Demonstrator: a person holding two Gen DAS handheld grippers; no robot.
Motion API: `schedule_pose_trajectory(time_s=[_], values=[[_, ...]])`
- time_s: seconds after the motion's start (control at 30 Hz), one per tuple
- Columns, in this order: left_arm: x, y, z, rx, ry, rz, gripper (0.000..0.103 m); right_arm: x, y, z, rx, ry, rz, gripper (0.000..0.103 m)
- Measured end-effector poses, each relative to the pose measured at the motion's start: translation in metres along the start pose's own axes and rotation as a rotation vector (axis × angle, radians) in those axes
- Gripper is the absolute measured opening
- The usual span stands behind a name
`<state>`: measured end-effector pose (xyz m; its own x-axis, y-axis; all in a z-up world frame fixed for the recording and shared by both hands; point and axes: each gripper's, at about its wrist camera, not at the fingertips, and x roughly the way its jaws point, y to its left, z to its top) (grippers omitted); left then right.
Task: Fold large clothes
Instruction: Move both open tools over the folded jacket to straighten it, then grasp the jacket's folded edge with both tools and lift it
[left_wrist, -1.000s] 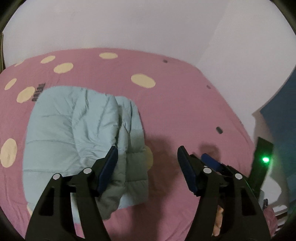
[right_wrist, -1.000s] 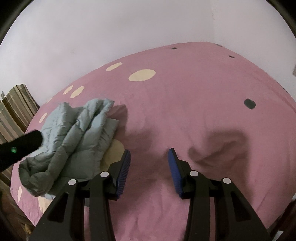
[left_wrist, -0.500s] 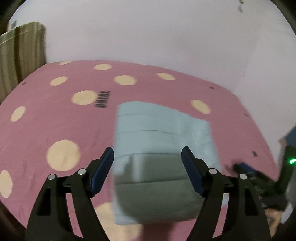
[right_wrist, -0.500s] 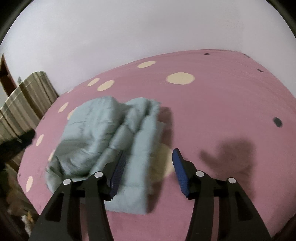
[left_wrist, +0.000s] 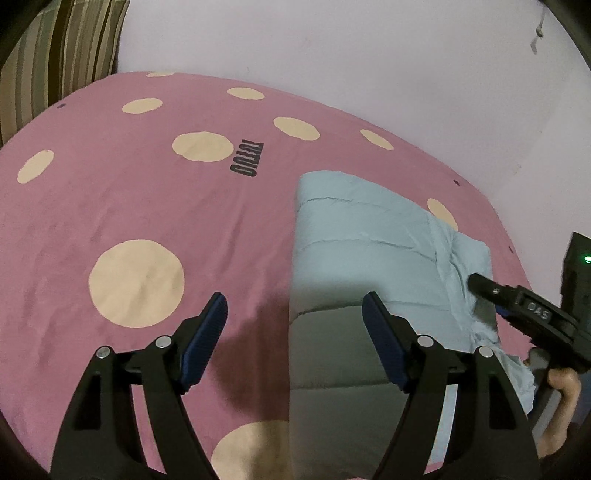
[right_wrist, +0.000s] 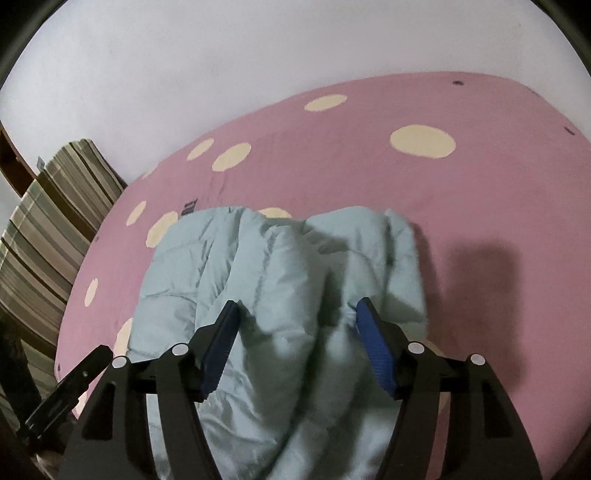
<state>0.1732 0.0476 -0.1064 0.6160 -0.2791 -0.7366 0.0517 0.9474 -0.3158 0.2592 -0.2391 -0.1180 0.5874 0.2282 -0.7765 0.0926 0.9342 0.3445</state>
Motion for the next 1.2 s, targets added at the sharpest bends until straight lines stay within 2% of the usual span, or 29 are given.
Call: schedule_pose_trajectory(time_s=[0.13,0.23,0.33,0.4,0.5,0.83,0.97,1.07,1.2], values=[[0.003,0.002,0.003,0.003,-0.006,-0.033,0.075,0.009,0.006,0.000,-0.007,0.014,0.014,0.020],[0.000,-0.006,0.004,0.026,-0.016,-0.061,0.075,-0.003,0.004,0.004,0.000,-0.011,0.047,0.012],[0.001,-0.020,0.005,0.069,-0.024,-0.082,0.075,-0.017,-0.003,0.009,-0.020,-0.050,0.023,0.012],[0.010,-0.032,0.003,0.108,-0.007,-0.068,0.075,-0.018,-0.013,0.010,-0.026,-0.051,-0.007,0.012],[0.030,-0.049,-0.003,0.170,0.029,-0.020,0.075,-0.006,-0.038,0.007,0.011,-0.016,-0.033,0.012],[0.078,-0.066,-0.018,0.236,0.156,0.018,0.078,0.048,-0.082,-0.009,0.074,0.119,-0.021,0.015],[0.092,-0.061,-0.024,0.240,0.182,0.015,0.078,0.056,-0.085,-0.013,0.068,0.127,-0.017,0.015],[0.092,-0.055,-0.025,0.205,0.187,-0.020,0.078,0.052,-0.084,-0.015,0.072,0.112,-0.014,0.015],[0.075,-0.050,-0.018,0.176,0.177,-0.040,0.077,0.034,-0.077,-0.011,0.062,0.086,-0.014,0.022]])
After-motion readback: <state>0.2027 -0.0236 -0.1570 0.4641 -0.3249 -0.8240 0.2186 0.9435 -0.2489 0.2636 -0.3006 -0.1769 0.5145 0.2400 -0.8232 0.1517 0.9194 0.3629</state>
